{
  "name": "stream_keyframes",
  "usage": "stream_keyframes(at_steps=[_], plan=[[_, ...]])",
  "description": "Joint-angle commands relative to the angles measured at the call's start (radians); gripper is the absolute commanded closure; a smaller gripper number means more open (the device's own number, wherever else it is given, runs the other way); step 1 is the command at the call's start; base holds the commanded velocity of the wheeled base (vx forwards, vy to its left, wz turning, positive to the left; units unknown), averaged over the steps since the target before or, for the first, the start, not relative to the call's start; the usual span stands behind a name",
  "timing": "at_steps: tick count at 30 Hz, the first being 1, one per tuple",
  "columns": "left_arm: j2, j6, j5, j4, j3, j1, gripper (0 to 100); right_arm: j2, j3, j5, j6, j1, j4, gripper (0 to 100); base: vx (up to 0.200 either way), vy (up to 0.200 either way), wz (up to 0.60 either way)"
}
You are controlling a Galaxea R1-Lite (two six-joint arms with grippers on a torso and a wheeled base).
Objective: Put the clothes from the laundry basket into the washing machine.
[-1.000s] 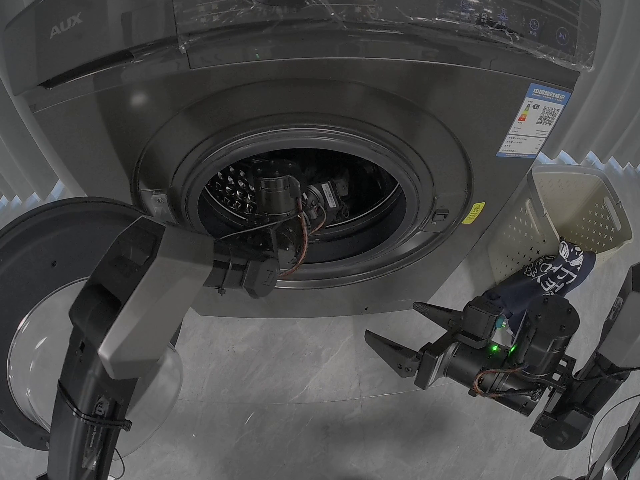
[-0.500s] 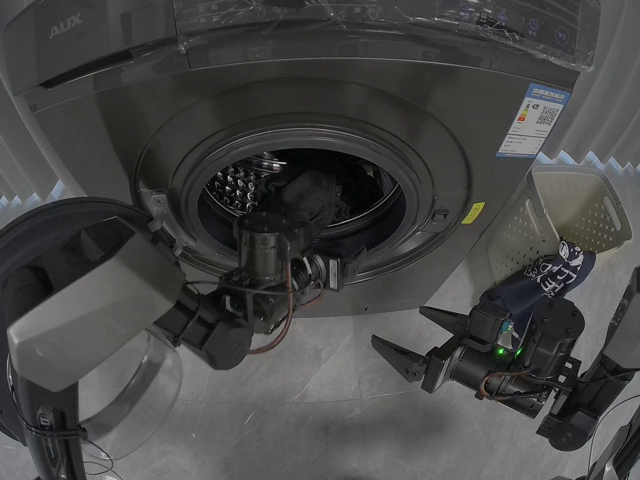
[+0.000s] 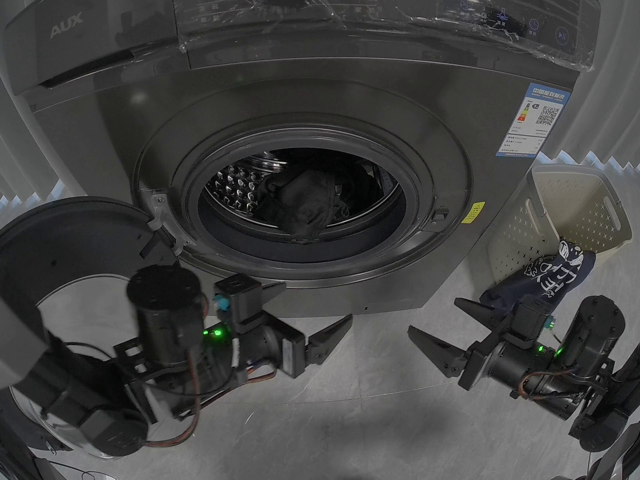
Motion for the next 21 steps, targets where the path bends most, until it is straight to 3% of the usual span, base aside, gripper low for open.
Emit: stream_keyframes(at_steps=[1, 4, 8, 11, 13, 16, 21], plan=[[-0.266, 0.0, 0.001, -0.02, 0.176, -0.008, 0, -0.143, 0.063, -0.011, -0.01, -0.045, 0.0, 0, 0.0, 0.0, 0.0], [-0.323, 0.0, 0.003, -0.02, 0.224, -0.008, 0, -0.166, 0.087, -0.011, -0.013, -0.067, 0.001, 0, 0.0, 0.0, 0.0], [-0.433, 0.01, 0.009, -0.009, 0.298, -0.008, 0, -0.254, 0.164, -0.016, -0.013, -0.074, 0.011, 0, -0.15, 0.0, 0.0], [-0.476, 0.02, 0.021, -0.012, 0.331, -0.007, 0, -0.306, 0.164, -0.045, -0.011, -0.074, 0.055, 0, 0.0, 0.0, 0.0], [-0.556, 0.024, 0.027, -0.005, 0.374, 0.015, 0, -0.43, 0.164, -0.071, -0.021, -0.074, 0.136, 0, 0.0, 0.0, 0.0], [-0.645, 0.024, 0.024, -0.005, 0.431, 0.065, 0, -0.558, 0.164, -0.068, -0.037, -0.12, 0.279, 0, -0.2, 0.0, 0.0], [-0.832, 0.024, 0.023, 0.058, 0.491, 0.148, 0, -0.795, 0.164, -0.047, -0.044, -0.215, 0.5, 0, 0.0, 0.0, 0.0]])
